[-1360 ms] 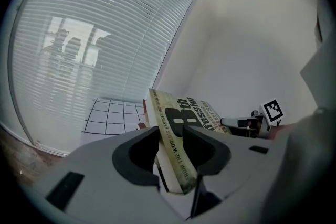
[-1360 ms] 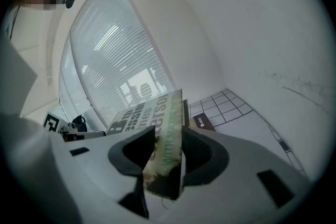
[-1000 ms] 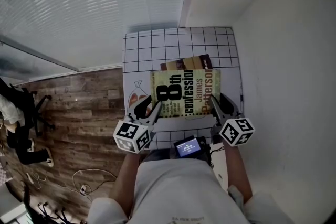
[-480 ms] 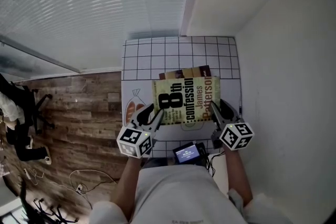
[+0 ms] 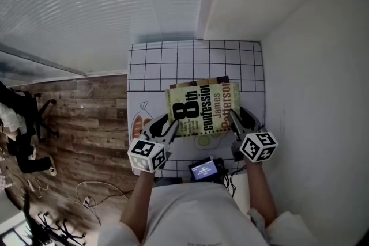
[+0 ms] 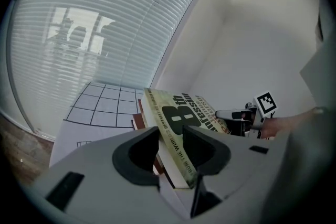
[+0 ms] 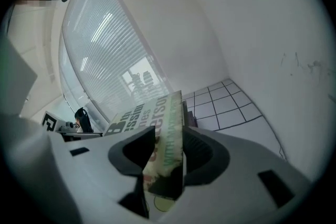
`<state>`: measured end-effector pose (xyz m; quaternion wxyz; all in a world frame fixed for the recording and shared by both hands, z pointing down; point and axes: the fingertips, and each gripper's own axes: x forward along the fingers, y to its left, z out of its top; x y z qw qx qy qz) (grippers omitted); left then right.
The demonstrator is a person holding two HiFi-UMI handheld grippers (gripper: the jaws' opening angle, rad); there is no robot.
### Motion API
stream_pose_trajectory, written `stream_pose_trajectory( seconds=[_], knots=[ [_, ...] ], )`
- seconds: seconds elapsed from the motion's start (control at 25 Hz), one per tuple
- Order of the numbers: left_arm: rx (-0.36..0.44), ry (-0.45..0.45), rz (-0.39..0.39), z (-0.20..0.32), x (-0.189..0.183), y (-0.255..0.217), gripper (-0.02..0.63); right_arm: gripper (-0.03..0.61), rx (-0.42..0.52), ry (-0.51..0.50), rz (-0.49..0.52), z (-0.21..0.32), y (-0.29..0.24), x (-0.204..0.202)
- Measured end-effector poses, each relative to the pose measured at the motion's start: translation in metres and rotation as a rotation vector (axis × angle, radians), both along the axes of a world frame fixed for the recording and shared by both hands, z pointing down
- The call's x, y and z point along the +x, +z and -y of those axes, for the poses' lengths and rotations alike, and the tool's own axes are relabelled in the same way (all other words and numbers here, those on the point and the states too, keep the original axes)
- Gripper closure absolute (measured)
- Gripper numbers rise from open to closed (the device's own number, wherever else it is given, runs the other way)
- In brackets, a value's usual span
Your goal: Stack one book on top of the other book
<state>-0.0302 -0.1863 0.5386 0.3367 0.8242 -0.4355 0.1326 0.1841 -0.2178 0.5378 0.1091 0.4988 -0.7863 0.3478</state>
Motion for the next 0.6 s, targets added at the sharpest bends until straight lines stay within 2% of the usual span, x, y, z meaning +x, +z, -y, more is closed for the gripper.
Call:
stream_pose_trajectory(
  seconds=[0.6],
  knots=[
    [-0.086,-0.003,0.039,0.017,0.006,0.041,0.465,0.419,-0.042,-0.041,-0.036,0.03,0.034,0.003]
  ],
)
